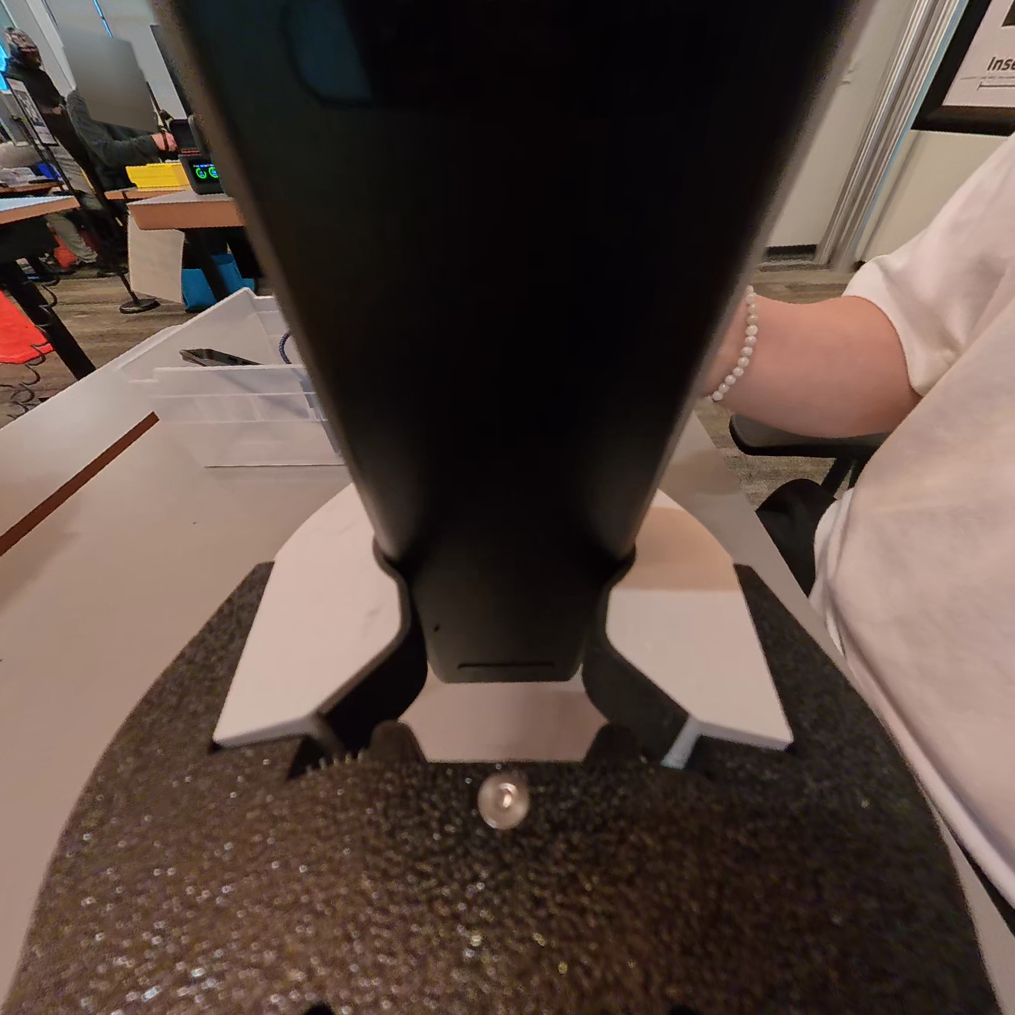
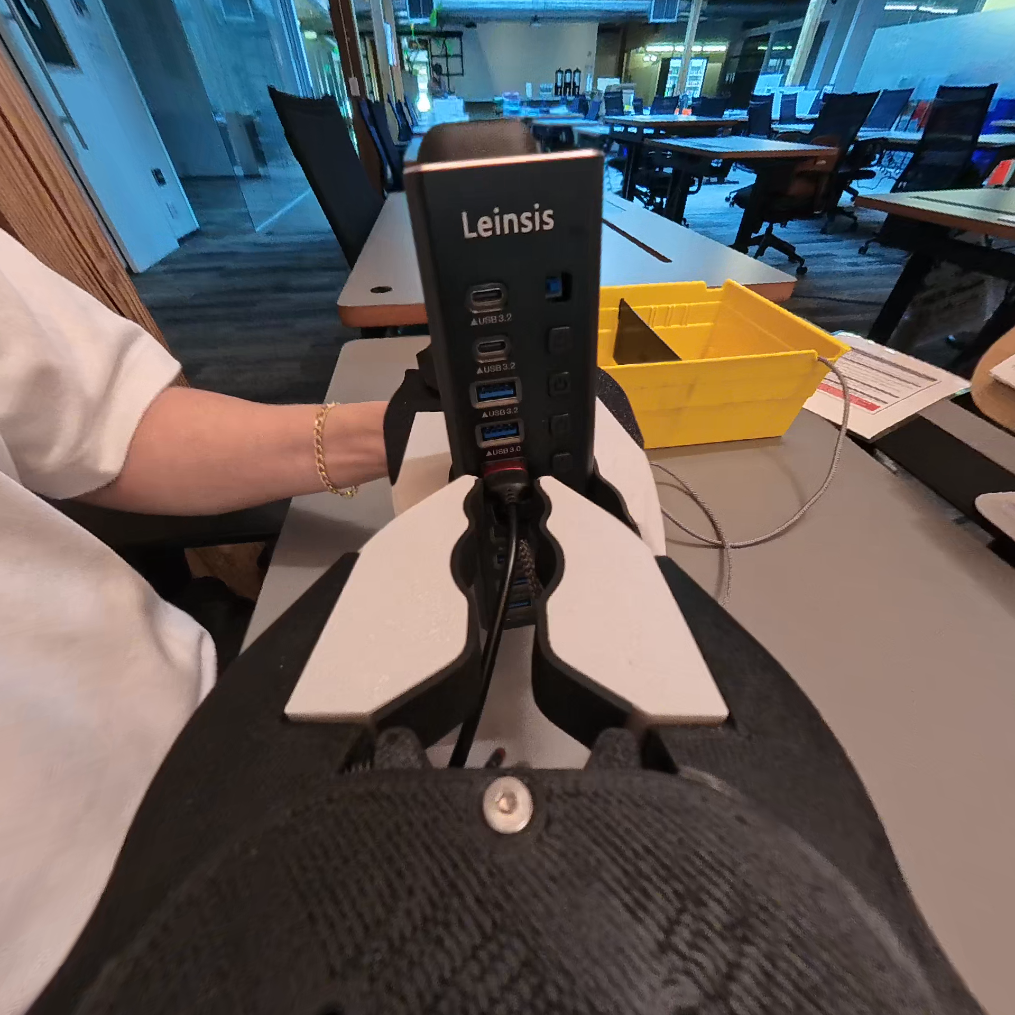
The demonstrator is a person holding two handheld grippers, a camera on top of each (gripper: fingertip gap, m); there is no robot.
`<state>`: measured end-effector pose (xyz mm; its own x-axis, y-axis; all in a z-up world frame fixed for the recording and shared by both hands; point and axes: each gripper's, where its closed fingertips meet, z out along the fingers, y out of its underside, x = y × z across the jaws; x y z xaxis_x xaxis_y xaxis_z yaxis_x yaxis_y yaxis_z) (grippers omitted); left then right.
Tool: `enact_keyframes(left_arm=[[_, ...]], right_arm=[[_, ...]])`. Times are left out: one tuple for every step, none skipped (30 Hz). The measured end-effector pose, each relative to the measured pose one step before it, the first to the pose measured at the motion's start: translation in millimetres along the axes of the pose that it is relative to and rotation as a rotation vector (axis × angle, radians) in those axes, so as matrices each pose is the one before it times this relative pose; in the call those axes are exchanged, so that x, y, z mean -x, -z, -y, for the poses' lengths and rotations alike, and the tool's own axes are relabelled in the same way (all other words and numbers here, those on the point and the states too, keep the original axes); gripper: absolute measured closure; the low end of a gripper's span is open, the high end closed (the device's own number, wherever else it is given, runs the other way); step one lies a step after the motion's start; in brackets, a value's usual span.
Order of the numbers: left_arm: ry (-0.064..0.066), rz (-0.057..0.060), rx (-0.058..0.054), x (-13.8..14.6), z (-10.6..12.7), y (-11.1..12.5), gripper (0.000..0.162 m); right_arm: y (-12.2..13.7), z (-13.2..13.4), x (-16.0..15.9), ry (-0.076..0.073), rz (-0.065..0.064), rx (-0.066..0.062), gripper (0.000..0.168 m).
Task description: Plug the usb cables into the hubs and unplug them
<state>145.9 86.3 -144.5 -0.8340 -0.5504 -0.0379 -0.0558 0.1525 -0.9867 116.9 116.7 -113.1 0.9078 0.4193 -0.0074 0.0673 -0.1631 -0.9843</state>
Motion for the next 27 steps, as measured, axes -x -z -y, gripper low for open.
enact_keyframes(left_arm=[[-0.0020,0.0005,0.0022,-0.20,0.10,-0.23,0.091],[-0.0085,0.0103,-0.0005,0.78,0.21,0.05,0.091],[-0.0092,0.0132,-0.0032,1.29,0.33,0.14,0.091],[-0.0036,0.0041,-0.0048,0.64,-0.15,0.10,0.091],[0.0005,0.0028,-0.0061,0.71,-0.52,0.03,0.091],[0.0028,-0.0037,-0.0047,-0.47,-1.03,-0.30,0.091],[0.0058,-0.0079,-0.0024,-1.44,-0.97,-0.40,0.091],[0.0048,-0.0014,-0.0025,-1.04,-0.17,-0.77,0.091],[0.0051,-0.0022,-0.0053,-1.01,1.14,-0.54,0.091],[0.0062,0.0010,-0.0071,-0.32,2.08,-0.07,0.091],[0.0041,0.0080,-0.0032,1.20,1.82,0.53,0.091],[-0.0024,0.0119,0.0014,1.71,0.73,0.87,0.091],[-0.0079,0.0115,-0.0003,1.10,0.16,0.20,0.091],[-0.0014,0.0023,-0.0040,-0.19,-0.03,-0.44,0.090],[0.0096,-0.0065,-0.0077,-0.65,-0.57,-0.43,0.091],[0.0125,-0.0042,-0.0087,0.30,-1.09,-0.20,0.091],[0.0118,-0.0025,0.0011,0.54,-1.95,-0.39,0.090],[0.0104,-0.0011,0.0047,0.38,-0.94,-0.49,0.091],[0.0058,0.0069,-0.0055,0.84,1.90,-0.14,0.090],[-0.0009,0.0138,-0.0056,1.71,2.37,0.26,0.090],[-0.0148,0.0142,0.0048,1.74,0.48,0.59,0.090],[-0.0227,0.0037,0.0085,-0.14,-1.30,0.30,0.090],[-0.0081,-0.0048,0.0025,-1.46,-1.95,-0.10,0.090],[0.0107,-0.0104,-0.0039,-2.11,-1.89,-0.37,0.090],[0.0212,-0.0107,-0.0080,-1.93,-0.98,-0.55,0.090],[0.0240,-0.0119,-0.0121,-1.65,1.26,-0.55,0.090],[0.0154,-0.0013,-0.0163,-0.20,3.36,-0.07,0.090]], right_arm=[[0.31,-0.22,0.10,0.0228,-0.0089,0.0155,0.153],[0.33,-0.29,-0.18,0.0126,-0.0121,0.0184,0.153],[0.07,-0.20,-0.51,0.0088,-0.0130,0.0184,0.153],[-0.27,-0.61,-0.25,0.0145,-0.0161,0.0211,0.153],[-0.40,-1.32,-0.74,0.0219,-0.0213,0.0268,0.153],[-0.14,-1.62,0.13,0.0245,-0.0146,0.0257,0.153],[0.26,-1.52,1.02,0.0162,0.0018,0.0178,0.152],[0.79,-0.64,0.31,-0.0103,0.0150,-0.0003,0.153],[1.06,1.04,1.10,-0.0362,0.0373,-0.0253,0.153],[1.08,2.00,0.06,-0.0357,0.0315,-0.0393,0.153],[0.62,1.00,-1.06,-0.0213,0.0123,-0.0294,0.153],[0.24,-0.32,-1.09,-0.0040,-0.0015,-0.0094,0.153],[0.06,0.06,-0.09,0.0056,-0.0049,-0.0007,0.153],[0.05,0.36,0.55,0.0118,-0.0062,0.0068,0.153],[-0.15,-0.92,0.05,0.0212,-0.0143,0.0231,0.153],[-0.33,-2.01,-1.19,0.0284,-0.0203,0.0353,0.153],[-0.19,-2.80,-1.61,0.0319,-0.0121,0.0368,0.153],[0.36,-1.29,-0.93,0.0109,0.0094,0.0157,0.152],[0.93,1.95,-1.12,-0.0152,0.0153,-0.0190,0.153],[0.78,1.89,-1.12,-0.0272,0.0111,-0.0199,0.153],[-0.12,-0.31,-0.63,-0.0206,-0.0059,0.0044,0.153],[-0.39,-1.30,2.00,0.0049,-0.0064,0.0258,0.153],[-0.38,-1.66,1.82,0.0296,-0.0128,0.0303,0.153],[-0.34,-2.58,1.15,0.0226,-0.0030,0.0322,0.153],[0.58,-2.58,0.28,0.0253,0.0089,0.0205,0.153],[1.22,0.26,-0.21,0.0078,0.0196,-0.0079,0.153],[1.44,2.67,-0.75,-0.0203,0.0247,-0.0266,0.153]])
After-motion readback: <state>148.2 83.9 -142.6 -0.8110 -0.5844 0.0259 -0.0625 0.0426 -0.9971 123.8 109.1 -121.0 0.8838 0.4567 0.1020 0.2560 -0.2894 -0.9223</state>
